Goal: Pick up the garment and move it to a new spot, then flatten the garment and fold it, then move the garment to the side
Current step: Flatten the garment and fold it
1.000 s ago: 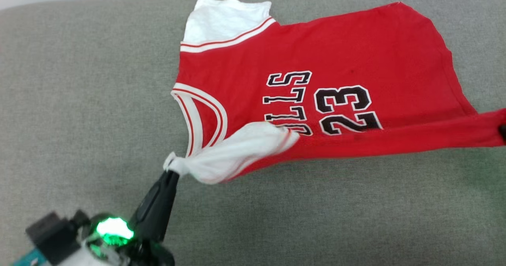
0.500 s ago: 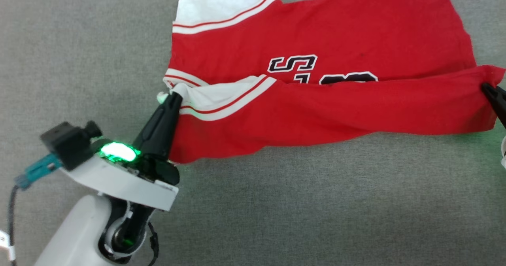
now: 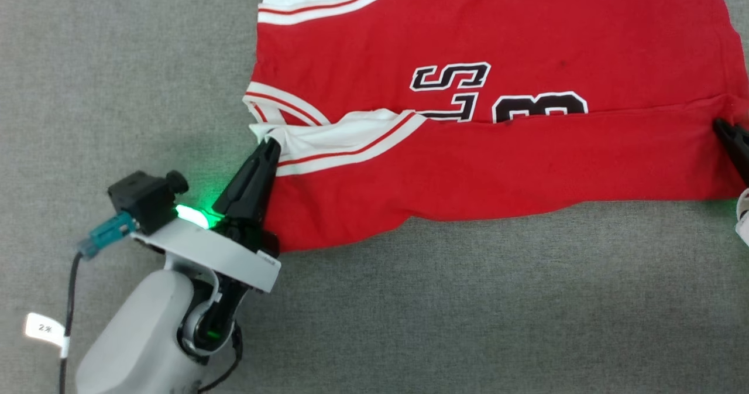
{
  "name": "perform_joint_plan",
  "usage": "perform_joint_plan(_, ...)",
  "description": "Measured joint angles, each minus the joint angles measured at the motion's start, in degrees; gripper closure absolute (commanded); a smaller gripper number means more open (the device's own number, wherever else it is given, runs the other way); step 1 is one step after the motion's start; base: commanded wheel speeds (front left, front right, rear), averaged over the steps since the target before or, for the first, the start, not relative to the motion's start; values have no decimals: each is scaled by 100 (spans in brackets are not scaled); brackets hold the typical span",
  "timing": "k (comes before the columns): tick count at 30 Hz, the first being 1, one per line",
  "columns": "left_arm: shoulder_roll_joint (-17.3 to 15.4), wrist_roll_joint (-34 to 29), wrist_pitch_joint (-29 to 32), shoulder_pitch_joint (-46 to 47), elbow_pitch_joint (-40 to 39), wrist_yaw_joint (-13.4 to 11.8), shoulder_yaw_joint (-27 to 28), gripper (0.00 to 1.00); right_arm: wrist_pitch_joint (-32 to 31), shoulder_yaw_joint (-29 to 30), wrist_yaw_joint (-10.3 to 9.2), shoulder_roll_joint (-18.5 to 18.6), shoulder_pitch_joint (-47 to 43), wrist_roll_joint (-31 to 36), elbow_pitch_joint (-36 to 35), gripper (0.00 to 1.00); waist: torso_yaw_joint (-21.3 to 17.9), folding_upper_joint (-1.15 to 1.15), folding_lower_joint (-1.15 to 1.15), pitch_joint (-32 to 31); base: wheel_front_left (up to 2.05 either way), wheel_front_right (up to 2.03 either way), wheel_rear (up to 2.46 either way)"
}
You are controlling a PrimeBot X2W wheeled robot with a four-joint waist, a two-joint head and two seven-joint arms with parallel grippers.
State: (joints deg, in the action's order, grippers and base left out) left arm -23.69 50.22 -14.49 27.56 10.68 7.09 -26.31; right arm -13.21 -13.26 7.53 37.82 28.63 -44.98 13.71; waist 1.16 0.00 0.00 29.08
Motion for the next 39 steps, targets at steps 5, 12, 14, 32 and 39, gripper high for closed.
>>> perform_joint_plan(5, -44, -233, 186, 214, 437, -8, -201, 100, 116, -226, 0, -24, 159, -32, 210, 100, -17, 0, 0, -17, 0, 0, 0)
perform_joint_plan(12, -234, -516, 448, 385, 710, -105, -407, 0, 433, -443, 0, -32, 227, -75, 486, 0, 4, 0, 0, -175, 0, 0, 0)
perform_joint_plan(14, -416, -601, 584, 385, 664, -188, -415, 0, 514, -480, 0, -40, 225, -74, 549, 0, 17, 0, 0, -251, 0, 0, 0)
perform_joint_plan(32, -1790, 222, 5352, 584, -2118, -1919, -678, 0, 889, -124, 0, -154, -6, 113, 188, 0, 85, 0, 0, -772, 0, 0, 0)
perform_joint_plan(39, -1726, 724, 5803, 541, -2057, -2020, -664, 0, 894, -89, 0, -282, 15, 121, 116, 0, -166, 0, 0, -604, 0, 0, 0)
